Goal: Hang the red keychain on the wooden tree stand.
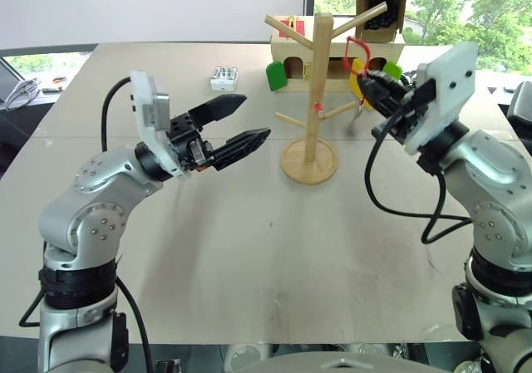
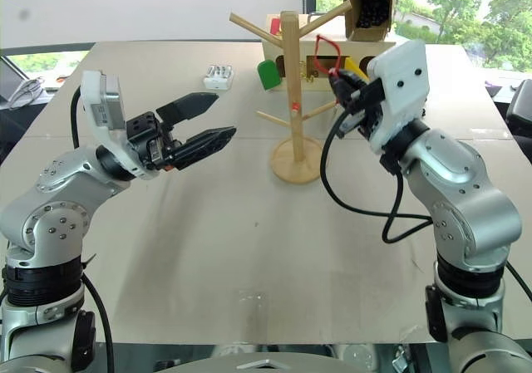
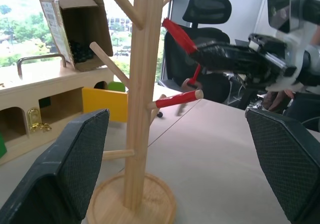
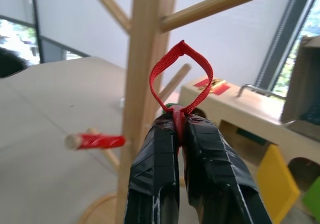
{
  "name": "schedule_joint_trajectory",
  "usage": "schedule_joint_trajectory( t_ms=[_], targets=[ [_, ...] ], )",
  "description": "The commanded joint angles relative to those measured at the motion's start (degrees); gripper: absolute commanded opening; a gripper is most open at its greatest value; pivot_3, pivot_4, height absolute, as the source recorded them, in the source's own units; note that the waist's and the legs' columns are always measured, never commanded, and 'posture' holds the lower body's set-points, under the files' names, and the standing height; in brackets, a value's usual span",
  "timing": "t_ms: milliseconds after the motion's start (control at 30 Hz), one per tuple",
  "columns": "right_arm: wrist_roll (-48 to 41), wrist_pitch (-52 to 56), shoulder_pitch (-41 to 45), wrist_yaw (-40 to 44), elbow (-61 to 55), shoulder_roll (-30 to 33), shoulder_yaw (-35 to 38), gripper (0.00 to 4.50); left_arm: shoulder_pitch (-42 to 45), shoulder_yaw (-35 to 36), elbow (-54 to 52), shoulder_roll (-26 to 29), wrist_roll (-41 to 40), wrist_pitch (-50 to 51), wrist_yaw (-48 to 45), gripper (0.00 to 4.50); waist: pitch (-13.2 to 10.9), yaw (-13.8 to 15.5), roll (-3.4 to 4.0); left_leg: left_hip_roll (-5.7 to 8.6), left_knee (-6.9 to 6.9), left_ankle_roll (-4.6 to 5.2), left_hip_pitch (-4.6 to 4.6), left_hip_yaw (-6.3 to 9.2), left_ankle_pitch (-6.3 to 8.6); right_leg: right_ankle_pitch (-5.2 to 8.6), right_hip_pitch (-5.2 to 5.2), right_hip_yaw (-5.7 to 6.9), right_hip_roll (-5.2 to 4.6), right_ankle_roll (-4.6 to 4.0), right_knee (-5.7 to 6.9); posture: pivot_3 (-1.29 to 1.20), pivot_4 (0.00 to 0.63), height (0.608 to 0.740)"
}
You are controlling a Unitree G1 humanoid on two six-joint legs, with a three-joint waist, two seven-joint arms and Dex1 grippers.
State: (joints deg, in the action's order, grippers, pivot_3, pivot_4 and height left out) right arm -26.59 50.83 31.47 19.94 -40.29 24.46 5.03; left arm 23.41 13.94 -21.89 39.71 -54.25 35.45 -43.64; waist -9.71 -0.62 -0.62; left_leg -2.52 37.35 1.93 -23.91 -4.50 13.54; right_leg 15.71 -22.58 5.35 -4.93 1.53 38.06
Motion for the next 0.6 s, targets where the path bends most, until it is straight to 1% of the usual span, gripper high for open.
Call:
schedule_joint_trajectory(
  t_ms=[33,167,367,600],
  targets=[
    [-0.3,-3.8,-2.2,3.5,-3.1,3.2,-0.1,0.03,0.0,1.4,-2.7,1.7,0.1,-0.4,-1.1,4.50,0.0,0.0,-0.01,0.00,0.00,0.00,0.01,0.00,0.00,0.00,0.00,0.00,0.00,0.00,0.01,0.00,0.150,0.740],
    [0.9,-8.2,-6.0,6.9,-2.7,6.4,-1.8,0.03,-1.1,0.9,-3.4,2.1,1.7,-1.5,-2.4,4.50,0.0,0.0,-0.02,0.01,0.00,0.00,0.03,-0.01,0.00,0.00,0.01,0.00,0.01,0.00,0.01,0.00,0.150,0.740],
    [1.3,-12.7,-8.3,10.2,-2.1,7.7,-3.5,0.03,-2.8,0.5,-4.5,2.2,2.8,-2.5,-5.1,4.50,0.0,0.0,-0.08,-0.03,0.01,-0.01,0.05,-0.01,-0.01,0.00,0.00,-0.02,0.03,0.00,0.02,0.00,0.150,0.740],
    [1.7,-15.0,-9.0,11.2,-2.0,7.9,-4.6,0.03,-3.3,0.4,-4.4,2.1,3.6,-3.1,-6.0,4.50,-0.1,0.1,-0.14,-0.02,0.03,-0.01,0.05,-0.02,-0.01,0.00,0.01,-0.02,0.02,0.00,0.02,0.00,0.150,0.740]
  ],
)
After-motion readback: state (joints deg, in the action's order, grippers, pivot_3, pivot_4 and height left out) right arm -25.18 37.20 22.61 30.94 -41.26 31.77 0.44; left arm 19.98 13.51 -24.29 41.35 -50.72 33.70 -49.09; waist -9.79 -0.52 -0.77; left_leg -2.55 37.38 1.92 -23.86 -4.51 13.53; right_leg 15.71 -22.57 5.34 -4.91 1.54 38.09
